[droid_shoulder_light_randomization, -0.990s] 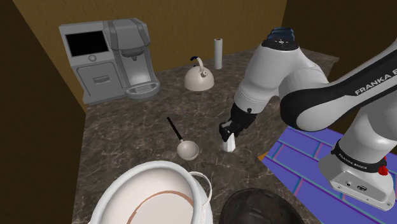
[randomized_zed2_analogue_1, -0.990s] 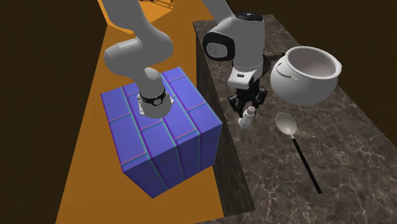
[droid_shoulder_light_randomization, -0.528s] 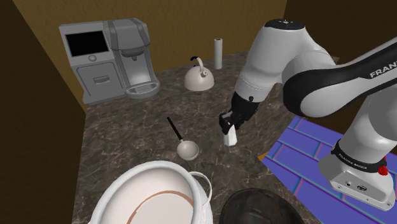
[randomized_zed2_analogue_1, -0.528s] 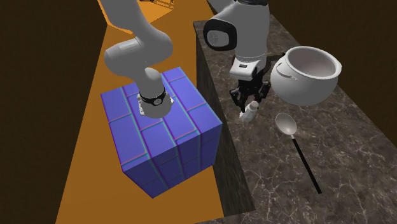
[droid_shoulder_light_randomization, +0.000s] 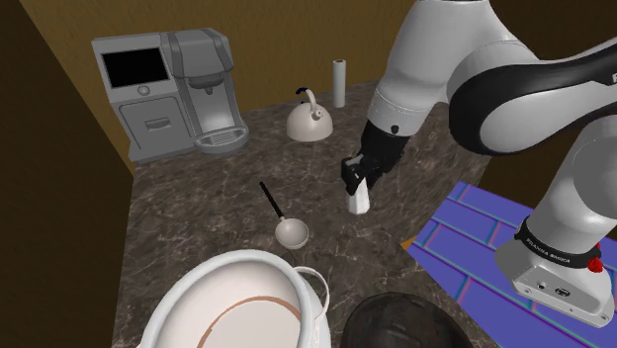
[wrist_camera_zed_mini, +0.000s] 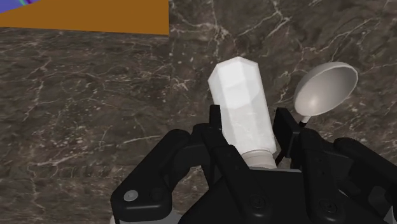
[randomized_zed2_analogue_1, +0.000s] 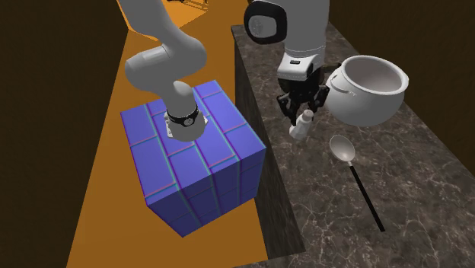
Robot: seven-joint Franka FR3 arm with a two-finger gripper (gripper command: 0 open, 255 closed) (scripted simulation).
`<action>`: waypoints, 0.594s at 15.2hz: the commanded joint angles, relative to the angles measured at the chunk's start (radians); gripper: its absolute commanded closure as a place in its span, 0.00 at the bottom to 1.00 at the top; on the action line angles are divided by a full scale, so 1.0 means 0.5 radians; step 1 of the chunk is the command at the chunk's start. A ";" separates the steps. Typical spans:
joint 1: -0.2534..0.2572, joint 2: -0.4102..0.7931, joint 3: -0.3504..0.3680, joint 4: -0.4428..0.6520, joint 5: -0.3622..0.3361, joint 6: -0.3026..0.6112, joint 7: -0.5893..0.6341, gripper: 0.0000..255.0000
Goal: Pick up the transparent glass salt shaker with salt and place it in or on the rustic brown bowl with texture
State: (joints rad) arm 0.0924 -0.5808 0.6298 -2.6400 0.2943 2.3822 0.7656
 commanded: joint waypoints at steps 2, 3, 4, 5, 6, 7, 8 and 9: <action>0.005 -0.042 -0.034 0.050 -0.007 -0.093 -0.011 1.00; 0.006 -0.055 -0.044 0.068 -0.010 -0.125 -0.014 1.00; 0.007 -0.068 -0.055 0.087 -0.013 -0.156 -0.017 1.00; 0.007 -0.079 -0.065 0.106 -0.016 -0.186 -0.019 1.00; 0.008 -0.090 -0.075 0.125 -0.020 -0.217 -0.022 1.00; 0.008 -0.101 -0.085 0.145 -0.024 -0.247 -0.024 1.00; 0.008 -0.110 -0.094 0.165 -0.027 -0.277 -0.026 1.00; 0.007 -0.119 -0.103 0.186 -0.031 -0.306 -0.028 1.00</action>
State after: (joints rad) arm 0.0967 -0.6361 0.5841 -2.5567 0.2809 2.2437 0.7544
